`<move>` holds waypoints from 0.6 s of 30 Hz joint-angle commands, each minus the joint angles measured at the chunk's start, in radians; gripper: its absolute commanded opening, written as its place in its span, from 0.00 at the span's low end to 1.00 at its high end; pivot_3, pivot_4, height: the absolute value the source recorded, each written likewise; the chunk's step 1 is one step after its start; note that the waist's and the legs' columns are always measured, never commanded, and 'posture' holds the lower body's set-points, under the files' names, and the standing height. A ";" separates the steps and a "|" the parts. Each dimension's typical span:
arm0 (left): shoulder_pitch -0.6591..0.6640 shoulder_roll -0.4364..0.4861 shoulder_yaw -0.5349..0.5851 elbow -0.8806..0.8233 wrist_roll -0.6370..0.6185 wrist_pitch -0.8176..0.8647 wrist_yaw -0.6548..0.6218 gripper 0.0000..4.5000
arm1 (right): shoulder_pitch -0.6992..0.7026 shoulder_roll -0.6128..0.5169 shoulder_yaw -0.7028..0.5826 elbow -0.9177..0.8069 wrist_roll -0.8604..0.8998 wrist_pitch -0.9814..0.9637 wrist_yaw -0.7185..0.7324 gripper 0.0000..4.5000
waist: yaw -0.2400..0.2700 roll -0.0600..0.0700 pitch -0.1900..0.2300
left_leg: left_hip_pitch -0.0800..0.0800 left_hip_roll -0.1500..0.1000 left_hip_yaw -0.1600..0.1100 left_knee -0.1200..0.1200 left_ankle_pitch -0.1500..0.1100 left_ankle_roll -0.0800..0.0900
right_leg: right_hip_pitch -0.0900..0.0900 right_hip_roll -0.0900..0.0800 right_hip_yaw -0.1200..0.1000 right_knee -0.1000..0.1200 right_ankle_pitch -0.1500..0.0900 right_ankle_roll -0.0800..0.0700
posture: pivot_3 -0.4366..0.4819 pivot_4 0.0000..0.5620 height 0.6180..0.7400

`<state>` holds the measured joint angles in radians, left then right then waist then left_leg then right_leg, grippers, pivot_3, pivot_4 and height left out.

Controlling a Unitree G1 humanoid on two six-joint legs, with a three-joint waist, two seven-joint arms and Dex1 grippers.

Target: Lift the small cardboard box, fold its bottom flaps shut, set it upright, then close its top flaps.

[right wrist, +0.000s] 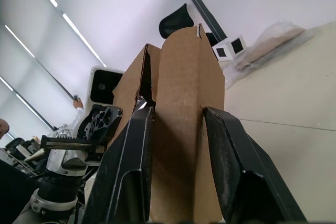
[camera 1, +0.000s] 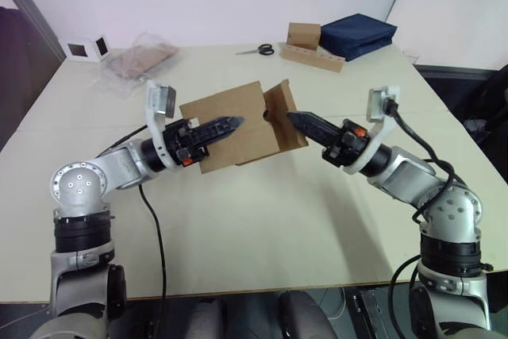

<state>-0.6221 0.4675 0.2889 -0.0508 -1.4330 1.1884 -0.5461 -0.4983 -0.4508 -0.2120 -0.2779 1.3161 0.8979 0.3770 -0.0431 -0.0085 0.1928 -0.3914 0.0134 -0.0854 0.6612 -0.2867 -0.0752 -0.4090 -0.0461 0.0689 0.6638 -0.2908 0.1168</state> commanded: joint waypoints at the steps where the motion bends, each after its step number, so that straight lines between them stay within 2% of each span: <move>1: 0.004 -0.002 0.015 -0.033 -0.025 -0.023 0.004 0.00 | -0.015 0.008 -0.022 -0.030 0.029 -0.015 -0.004 0.34 | 0.000 0.000 0.000 | 0.000 0.000 0.000 0.000 0.000 0.000 | 0.000 0.000 0.000 0.000 0.000 0.000 | 0.48 0.27 1.00; 4: 0.004 -0.001 0.013 -0.034 -0.025 -0.023 0.004 0.00 | -0.016 0.014 -0.022 -0.040 0.041 -0.016 -0.015 0.18 | 0.000 0.000 0.000 | 0.000 0.000 0.000 0.000 0.000 0.000 | 0.000 0.000 0.000 0.000 0.000 0.000 | 0.48 0.27 1.00; 18: -0.003 -0.002 0.011 -0.035 -0.043 -0.016 0.014 0.00 | -0.011 0.013 0.006 -0.055 -0.008 -0.029 -0.040 0.18 | 0.000 0.000 0.000 | 0.000 0.000 0.000 0.000 0.000 0.000 | 0.000 0.000 0.000 0.000 0.000 0.000 | 0.48 0.27 1.00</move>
<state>-0.6186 0.4654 0.2888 -0.0519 -1.4422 1.1854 -0.5274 -0.4982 -0.4412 -0.2008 -0.3009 1.3174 0.8896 0.3383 -0.0432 -0.0085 0.1929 -0.3914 0.0134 -0.0854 0.6611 -0.2867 -0.0752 -0.4090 -0.0461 0.0689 0.6636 -0.2909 0.1168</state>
